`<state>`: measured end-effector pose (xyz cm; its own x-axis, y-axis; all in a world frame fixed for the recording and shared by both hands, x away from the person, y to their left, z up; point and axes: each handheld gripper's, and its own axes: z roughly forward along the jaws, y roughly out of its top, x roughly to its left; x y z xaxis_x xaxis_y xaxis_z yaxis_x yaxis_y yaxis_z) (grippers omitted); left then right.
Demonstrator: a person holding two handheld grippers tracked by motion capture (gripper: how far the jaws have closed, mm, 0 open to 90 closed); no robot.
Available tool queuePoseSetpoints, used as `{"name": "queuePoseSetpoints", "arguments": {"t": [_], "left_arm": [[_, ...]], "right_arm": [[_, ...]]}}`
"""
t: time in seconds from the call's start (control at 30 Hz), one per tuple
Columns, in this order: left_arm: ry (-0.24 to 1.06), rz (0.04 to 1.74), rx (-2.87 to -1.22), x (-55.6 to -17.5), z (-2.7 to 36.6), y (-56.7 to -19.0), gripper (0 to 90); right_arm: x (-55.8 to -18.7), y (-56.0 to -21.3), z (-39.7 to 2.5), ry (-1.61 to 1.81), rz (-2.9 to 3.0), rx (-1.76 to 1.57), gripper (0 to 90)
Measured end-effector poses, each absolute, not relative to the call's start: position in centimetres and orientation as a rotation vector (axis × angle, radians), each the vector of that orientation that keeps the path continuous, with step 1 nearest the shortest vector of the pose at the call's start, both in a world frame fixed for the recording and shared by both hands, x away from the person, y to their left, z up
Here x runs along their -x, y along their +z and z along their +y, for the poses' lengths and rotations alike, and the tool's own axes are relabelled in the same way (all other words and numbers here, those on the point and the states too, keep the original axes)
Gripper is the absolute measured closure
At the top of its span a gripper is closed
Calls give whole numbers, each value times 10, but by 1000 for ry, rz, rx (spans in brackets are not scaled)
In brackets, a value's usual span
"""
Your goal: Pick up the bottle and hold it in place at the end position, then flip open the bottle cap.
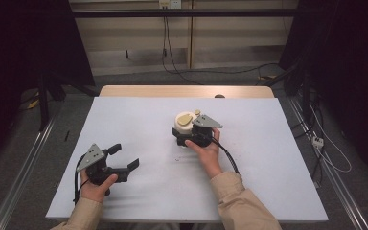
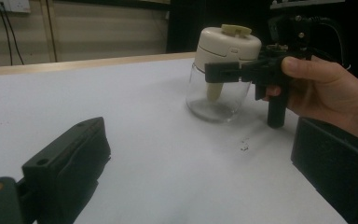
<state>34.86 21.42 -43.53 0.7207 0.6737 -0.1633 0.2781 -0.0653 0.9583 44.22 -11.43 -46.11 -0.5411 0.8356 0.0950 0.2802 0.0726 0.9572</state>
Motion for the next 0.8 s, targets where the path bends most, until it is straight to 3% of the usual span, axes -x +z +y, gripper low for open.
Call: {"name": "queuePoseSetpoints", "arguments": {"t": [0.8], "left_arm": [[293, 741, -1711, -368, 180, -422, 92]], "right_arm": [[-442, -461, -115, 1486, 1868, -1101, 66]]}}
